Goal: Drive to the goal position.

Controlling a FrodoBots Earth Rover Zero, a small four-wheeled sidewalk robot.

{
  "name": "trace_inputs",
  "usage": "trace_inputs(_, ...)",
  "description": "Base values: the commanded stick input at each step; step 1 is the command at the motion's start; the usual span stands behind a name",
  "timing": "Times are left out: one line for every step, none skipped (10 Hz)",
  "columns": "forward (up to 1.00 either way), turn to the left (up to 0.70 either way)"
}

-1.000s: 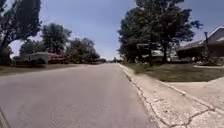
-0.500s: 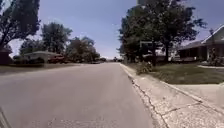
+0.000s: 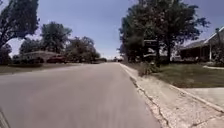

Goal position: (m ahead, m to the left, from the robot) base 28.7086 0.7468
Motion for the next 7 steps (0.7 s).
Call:
trace_inputs(0.70, 0.00)
trace_inputs(0.70, 0.00)
trace_inputs(0.70, 0.00)
trace_inputs(0.70, 0.00)
trace_inputs(0.70, 0.00)
trace_inputs(0.70, 0.00)
trace_inputs(0.70, -0.22)
